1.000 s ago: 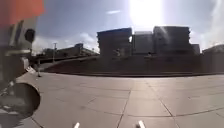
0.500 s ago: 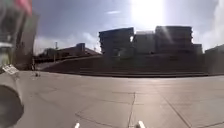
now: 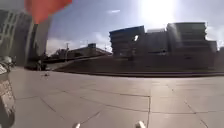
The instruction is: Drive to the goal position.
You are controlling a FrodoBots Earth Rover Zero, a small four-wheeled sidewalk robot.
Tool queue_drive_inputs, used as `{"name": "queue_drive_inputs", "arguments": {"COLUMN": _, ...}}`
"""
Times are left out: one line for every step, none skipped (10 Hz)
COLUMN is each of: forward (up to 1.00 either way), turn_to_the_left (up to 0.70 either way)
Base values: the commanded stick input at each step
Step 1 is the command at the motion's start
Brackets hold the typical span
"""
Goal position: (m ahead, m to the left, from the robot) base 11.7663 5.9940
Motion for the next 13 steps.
{"name": "queue_drive_inputs", "arguments": {"forward": 0.7, "turn_to_the_left": 0.28}}
{"name": "queue_drive_inputs", "arguments": {"forward": 0.7, "turn_to_the_left": 0.28}}
{"name": "queue_drive_inputs", "arguments": {"forward": 0.7, "turn_to_the_left": 0.28}}
{"name": "queue_drive_inputs", "arguments": {"forward": 0.7, "turn_to_the_left": 0.28}}
{"name": "queue_drive_inputs", "arguments": {"forward": 0.7, "turn_to_the_left": 0.28}}
{"name": "queue_drive_inputs", "arguments": {"forward": 0.7, "turn_to_the_left": 0.28}}
{"name": "queue_drive_inputs", "arguments": {"forward": 0.7, "turn_to_the_left": 0.28}}
{"name": "queue_drive_inputs", "arguments": {"forward": 0.7, "turn_to_the_left": 0.14}}
{"name": "queue_drive_inputs", "arguments": {"forward": 0.7, "turn_to_the_left": 0.14}}
{"name": "queue_drive_inputs", "arguments": {"forward": 0.7, "turn_to_the_left": 0.14}}
{"name": "queue_drive_inputs", "arguments": {"forward": 0.7, "turn_to_the_left": 0.14}}
{"name": "queue_drive_inputs", "arguments": {"forward": 0.7, "turn_to_the_left": 0.14}}
{"name": "queue_drive_inputs", "arguments": {"forward": 0.7, "turn_to_the_left": 0.27}}
